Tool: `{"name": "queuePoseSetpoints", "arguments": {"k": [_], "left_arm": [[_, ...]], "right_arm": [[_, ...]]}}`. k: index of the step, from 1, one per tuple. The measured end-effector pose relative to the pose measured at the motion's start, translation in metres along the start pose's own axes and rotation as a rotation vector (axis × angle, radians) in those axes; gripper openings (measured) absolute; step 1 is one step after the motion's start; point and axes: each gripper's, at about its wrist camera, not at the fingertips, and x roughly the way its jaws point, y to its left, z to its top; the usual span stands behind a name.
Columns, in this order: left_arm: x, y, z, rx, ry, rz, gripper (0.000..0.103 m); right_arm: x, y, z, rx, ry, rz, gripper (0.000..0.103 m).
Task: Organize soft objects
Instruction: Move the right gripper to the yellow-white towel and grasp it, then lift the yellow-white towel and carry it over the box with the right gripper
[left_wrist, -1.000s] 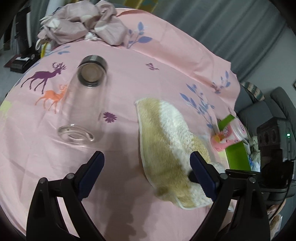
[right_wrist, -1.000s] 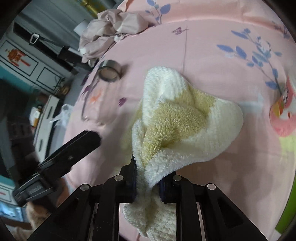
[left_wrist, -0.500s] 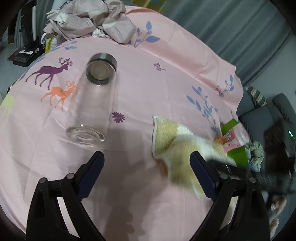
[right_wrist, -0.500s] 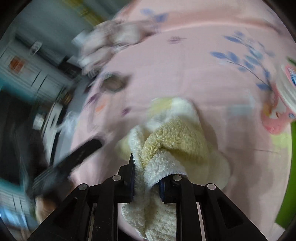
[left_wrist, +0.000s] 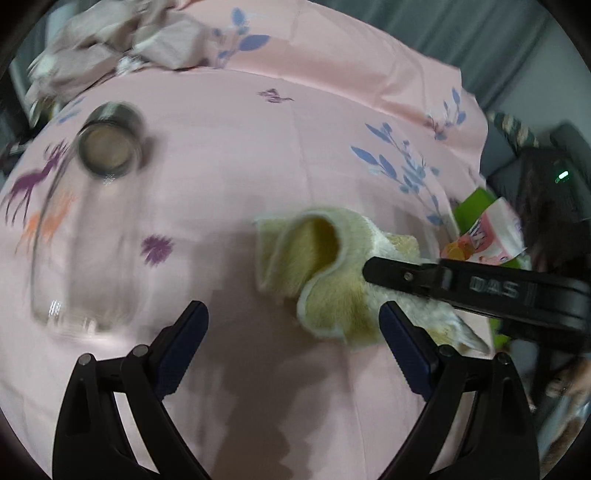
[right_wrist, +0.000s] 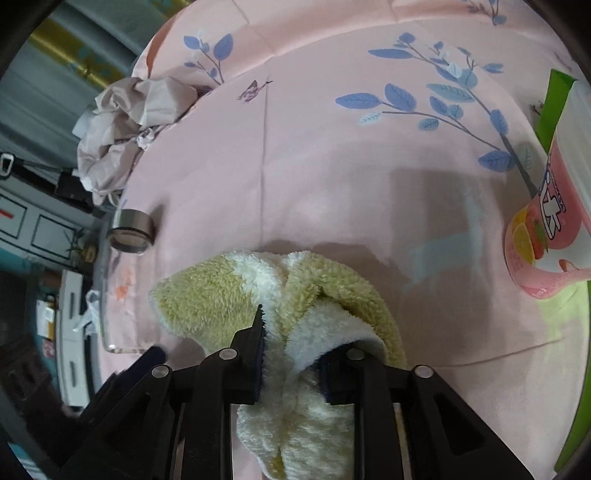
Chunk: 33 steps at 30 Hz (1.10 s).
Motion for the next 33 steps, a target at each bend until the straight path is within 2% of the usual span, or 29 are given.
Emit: {"name": "queuePoseSetpoints", "arguments": {"k": [4,6,8,9,13,17,24,26,28,30,31,32,33], "left_arm": [[0.025,-0.011,0.011,0.078,0.032,-0.006,0.093],[0.041,-0.010,0.008,0.072,0.082,-0.036,0.092],[0.044,-0.015,0.007,0.114,0.041,-0.002,0.092],[0.046,-0.018,0.008,0.129,0.047,0.000,0.092],[0.047,-0.016,0.012,0.099,0.038,-0.034,0.092],[0.047,-0.019,0.013,0.094,0.029,-0.052,0.092],[0.049,-0.024,0.015,0.097,0.023,-0.093,0.083],[0.051,-0.024,0.017,0.099,0.027,-0.133,0.070],[0.053,-0.022,0.020,0.063,0.033,-0.181,0.061],[0.054,-0.023,0.020,0.054,0.035,-0.205,0.047],[0.055,-0.025,0.020,0.056,0.042,-0.223,0.036],[0.055,-0.027,0.019,0.055,0.054,-0.246,0.023],[0.056,-0.029,0.019,0.052,0.066,-0.262,0.020]], "right_arm": [[-0.006,-0.002,0.003,0.018,-0.001,0.025,0.037],[-0.015,-0.005,0.004,0.033,-0.024,0.020,0.053],[-0.026,-0.010,0.004,0.060,-0.042,0.051,0.059],[-0.030,-0.012,0.004,0.073,-0.054,0.056,0.061],[-0.047,-0.016,0.001,0.075,-0.087,0.022,0.065],[-0.055,-0.019,-0.003,0.080,-0.090,0.024,0.070],[-0.019,-0.014,0.007,0.065,-0.050,-0.010,0.071],[-0.009,-0.013,0.011,0.066,-0.032,-0.015,0.071],[-0.001,-0.014,0.014,0.065,-0.022,-0.011,0.068],[0.004,-0.015,0.016,0.059,-0.022,-0.011,0.062],[0.005,-0.015,0.017,0.056,-0.026,-0.003,0.061],[0.005,-0.014,0.017,0.045,-0.030,0.016,0.055],[0.005,-0.014,0.017,0.037,-0.027,0.023,0.050]]}}
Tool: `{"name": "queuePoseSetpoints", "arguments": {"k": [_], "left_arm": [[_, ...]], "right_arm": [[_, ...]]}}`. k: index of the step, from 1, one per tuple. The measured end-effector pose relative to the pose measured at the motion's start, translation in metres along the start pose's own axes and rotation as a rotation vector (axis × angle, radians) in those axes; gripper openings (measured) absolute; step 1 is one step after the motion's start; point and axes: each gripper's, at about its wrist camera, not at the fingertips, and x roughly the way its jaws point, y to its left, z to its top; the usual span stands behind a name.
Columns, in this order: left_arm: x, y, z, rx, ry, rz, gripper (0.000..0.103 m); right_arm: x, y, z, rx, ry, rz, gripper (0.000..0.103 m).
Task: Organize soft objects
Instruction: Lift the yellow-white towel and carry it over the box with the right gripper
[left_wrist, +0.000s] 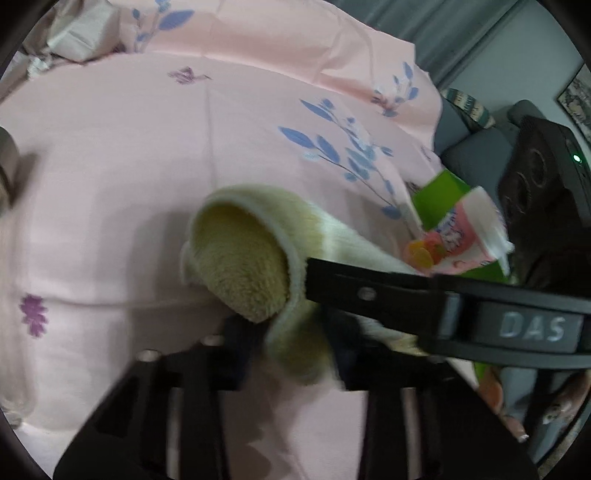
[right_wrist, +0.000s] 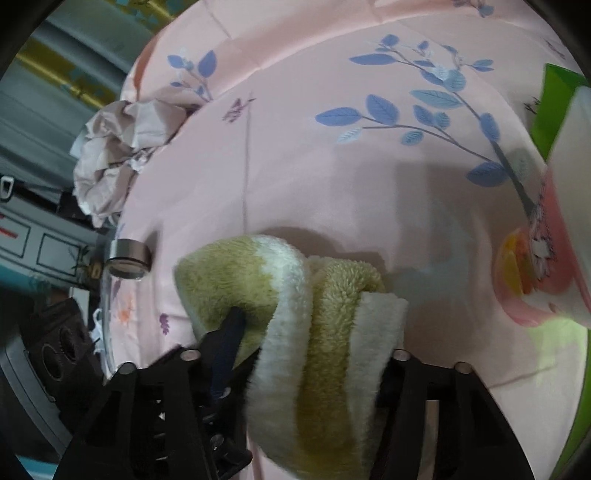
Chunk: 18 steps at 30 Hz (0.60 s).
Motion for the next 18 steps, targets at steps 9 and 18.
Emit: {"name": "queuePoseSetpoints", "arguments": {"k": [9,18], "left_arm": [[-0.041,-0.037,-0.007,0.093,-0.128,0.052,0.009],[-0.110,-0.101,-0.013,0.203,-0.305,0.036,0.009]], "right_arm": [[-0.029,0.014,-0.012,-0.055,-0.054,0.110,0.040],[-0.120,0.036,-0.035,-0.141,-0.240,0.208,0.040]]}}
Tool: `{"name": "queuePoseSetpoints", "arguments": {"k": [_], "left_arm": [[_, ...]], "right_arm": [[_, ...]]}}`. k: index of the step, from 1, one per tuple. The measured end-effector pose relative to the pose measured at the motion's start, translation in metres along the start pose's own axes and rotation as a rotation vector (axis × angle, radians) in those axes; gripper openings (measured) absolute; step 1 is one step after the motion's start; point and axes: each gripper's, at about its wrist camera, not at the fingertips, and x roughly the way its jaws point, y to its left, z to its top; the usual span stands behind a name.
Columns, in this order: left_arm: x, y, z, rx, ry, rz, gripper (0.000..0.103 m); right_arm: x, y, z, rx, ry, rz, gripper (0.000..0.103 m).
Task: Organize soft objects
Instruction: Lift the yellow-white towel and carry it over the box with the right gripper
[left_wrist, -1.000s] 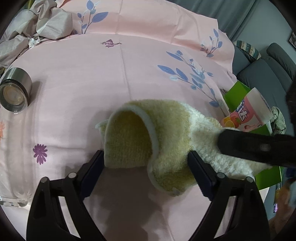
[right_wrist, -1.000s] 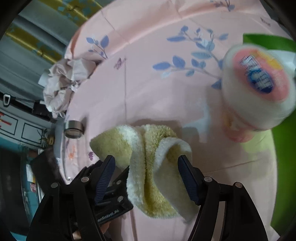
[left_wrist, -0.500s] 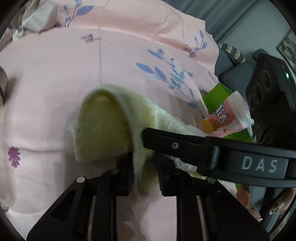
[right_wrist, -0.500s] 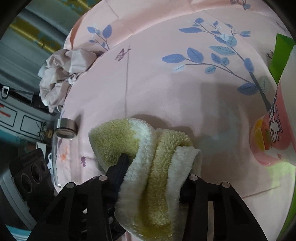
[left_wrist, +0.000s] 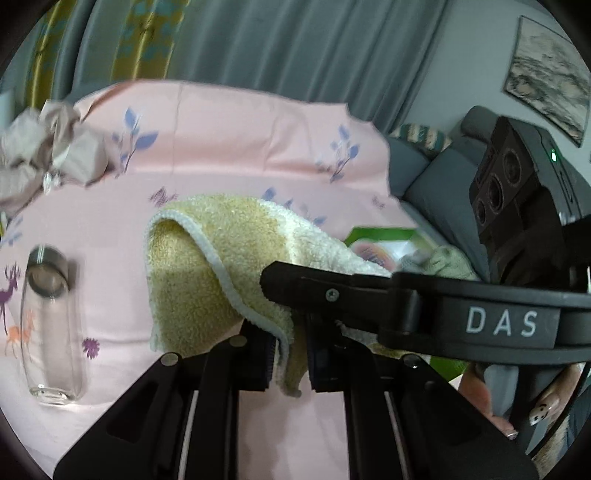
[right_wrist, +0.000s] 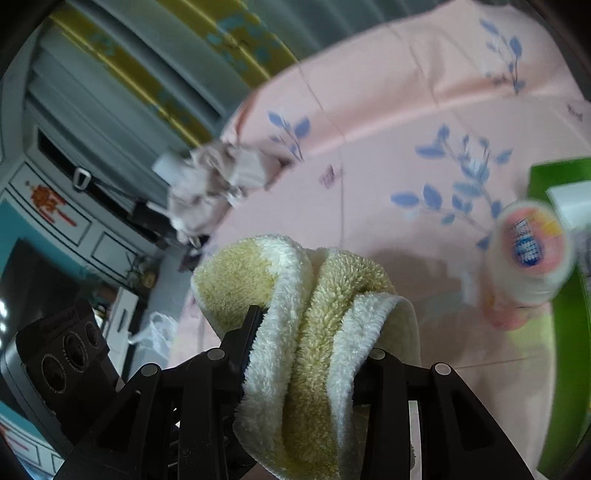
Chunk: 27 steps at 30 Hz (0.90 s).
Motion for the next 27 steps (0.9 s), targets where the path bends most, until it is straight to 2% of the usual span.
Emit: {"name": "queuePoseSetpoints", "arguments": {"k": [9,13,20,23,27], "left_arm": [[-0.004,-0.100,0.032,0.202,-0.085,-0.104,0.009],[0.010,-0.134,0.037,0.267,-0.078,-0.145,0.009],[0.051,-0.185,0.034,0.353,-0.028,-0.207,0.009],[0.075,-0.195,0.032,0.354,0.017,-0.231,0.009],[0.104,-0.201,0.026,0.327,0.074,-0.241,0.010]], "right_arm": [[-0.112,-0.020,0.000,0.018,-0.276,-0.005,0.040],[-0.145,-0.039,-0.005,0.056,-0.381,-0.044,0.040],[-0.181,-0.088,-0.015,0.188,-0.477,-0.090,0.040],[-0.185,-0.109,-0.016,0.244,-0.490,-0.123,0.040],[-0.182,-0.144,-0.015,0.328,-0.489,-0.122,0.040]]}}
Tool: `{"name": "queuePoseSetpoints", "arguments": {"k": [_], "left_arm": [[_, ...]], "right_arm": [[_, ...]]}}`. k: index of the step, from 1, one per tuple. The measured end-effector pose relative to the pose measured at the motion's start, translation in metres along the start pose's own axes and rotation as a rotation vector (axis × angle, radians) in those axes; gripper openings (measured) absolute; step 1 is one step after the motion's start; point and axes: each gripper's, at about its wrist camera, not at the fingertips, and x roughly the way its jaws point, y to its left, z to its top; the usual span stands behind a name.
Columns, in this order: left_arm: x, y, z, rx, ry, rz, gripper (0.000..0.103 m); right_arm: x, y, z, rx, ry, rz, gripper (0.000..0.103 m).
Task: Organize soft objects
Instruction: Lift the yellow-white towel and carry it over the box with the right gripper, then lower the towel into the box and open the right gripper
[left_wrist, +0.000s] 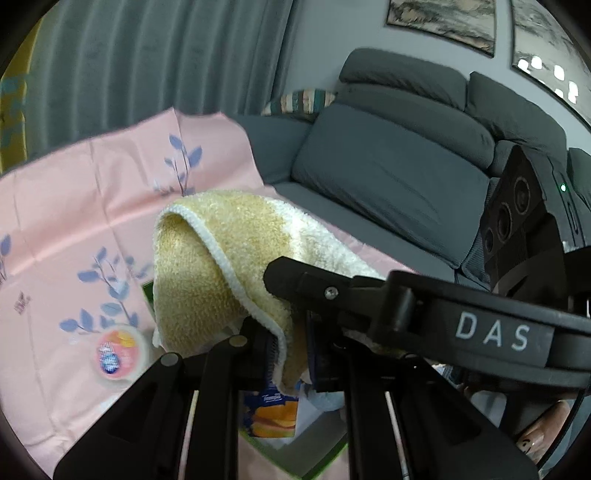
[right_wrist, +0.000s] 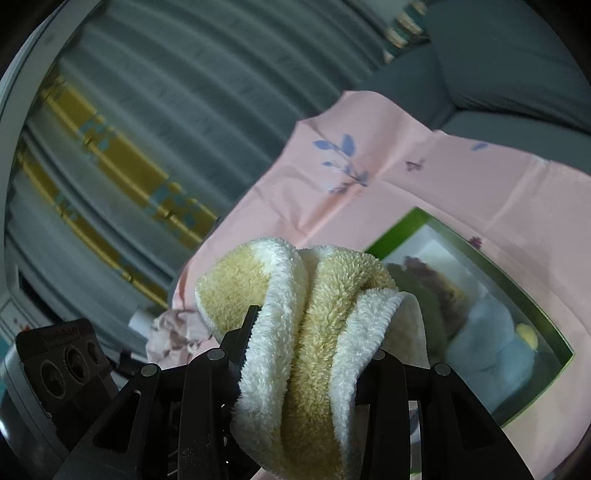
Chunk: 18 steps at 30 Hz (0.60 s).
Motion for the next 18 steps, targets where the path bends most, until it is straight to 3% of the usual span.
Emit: {"name": "queuePoseSetpoints", "arguments": {"k": [9,15,18], "left_arm": [[0.064,0.014,-0.023,-0.107,0.192,0.027,0.015],[0.077,0.018,-0.029,-0.130,0.214,0.072,0.030],[0.077,0.022,-0.030,-0.127,0.231,0.108,0.052]], "right_arm": [[0.043,-0.064,0.001,0.152,0.120,-0.113,0.040],[0.053,-0.071,0.000,0.138,0.138,-0.209,0.040],[0.057,-0.071,0.000,0.122,0.144,-0.248,0.040]]}}
